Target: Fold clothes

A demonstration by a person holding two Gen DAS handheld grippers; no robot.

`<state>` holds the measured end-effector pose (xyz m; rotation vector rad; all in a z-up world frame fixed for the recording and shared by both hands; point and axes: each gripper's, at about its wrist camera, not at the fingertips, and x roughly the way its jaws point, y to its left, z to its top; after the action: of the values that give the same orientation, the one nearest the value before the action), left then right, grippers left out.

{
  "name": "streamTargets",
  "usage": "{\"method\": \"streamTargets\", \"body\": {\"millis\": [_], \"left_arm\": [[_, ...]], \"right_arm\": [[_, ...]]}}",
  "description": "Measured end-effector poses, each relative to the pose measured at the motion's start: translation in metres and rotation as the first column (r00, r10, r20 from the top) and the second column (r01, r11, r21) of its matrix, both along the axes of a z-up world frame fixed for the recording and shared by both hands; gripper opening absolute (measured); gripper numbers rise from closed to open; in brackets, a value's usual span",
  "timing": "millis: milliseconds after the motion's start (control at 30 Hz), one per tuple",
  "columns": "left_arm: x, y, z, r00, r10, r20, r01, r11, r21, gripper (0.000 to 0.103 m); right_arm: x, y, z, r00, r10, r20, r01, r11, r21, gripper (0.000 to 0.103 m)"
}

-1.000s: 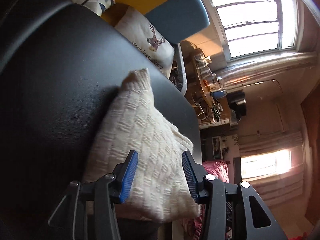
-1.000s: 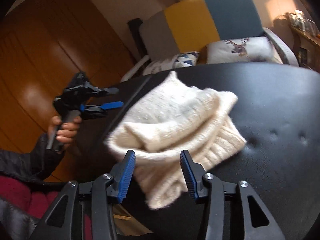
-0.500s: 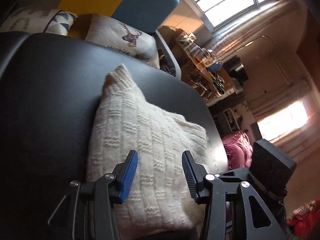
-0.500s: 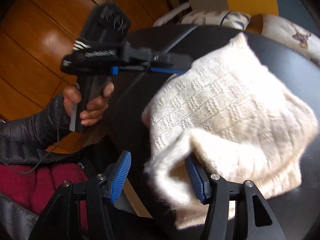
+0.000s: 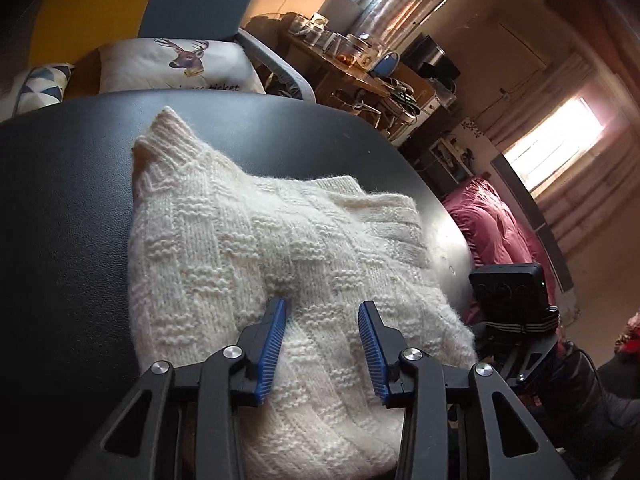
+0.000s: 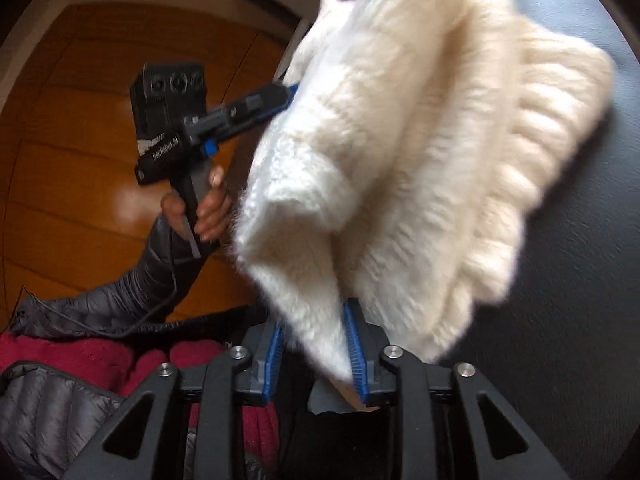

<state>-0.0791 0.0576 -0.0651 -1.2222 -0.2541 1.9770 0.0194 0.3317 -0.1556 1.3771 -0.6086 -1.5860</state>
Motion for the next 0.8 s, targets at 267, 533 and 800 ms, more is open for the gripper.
{"method": "streamTargets", "body": {"millis": [267, 533, 800], "left_arm": [[0.037, -0.033, 0.009, 0.991, 0.113, -0.066, -0.109, 0.992, 0.059, 0.04], [0.075, -0.048, -0.008, 0.989, 0.127, -0.08, -0.123, 0.991, 0.049, 0.04], [0.086, -0.022, -0.031, 0.978, -0.152, -0.142, 0.131, 0.98, -0.15, 0.041]], "right_arm": [[-0.023, 0.056, 0.042, 0.882, -0.465, -0.073, 0.451, 0.88, -0.148, 0.053], [-0.068, 0.019, 0.026, 0.863, -0.497, -0.088, 0.503, 0.862, 0.066, 0.024], [-0.076, -0.002, 0.086, 0.849, -0.222, -0.479, 0.46, 0.757, 0.464, 0.008]]}}
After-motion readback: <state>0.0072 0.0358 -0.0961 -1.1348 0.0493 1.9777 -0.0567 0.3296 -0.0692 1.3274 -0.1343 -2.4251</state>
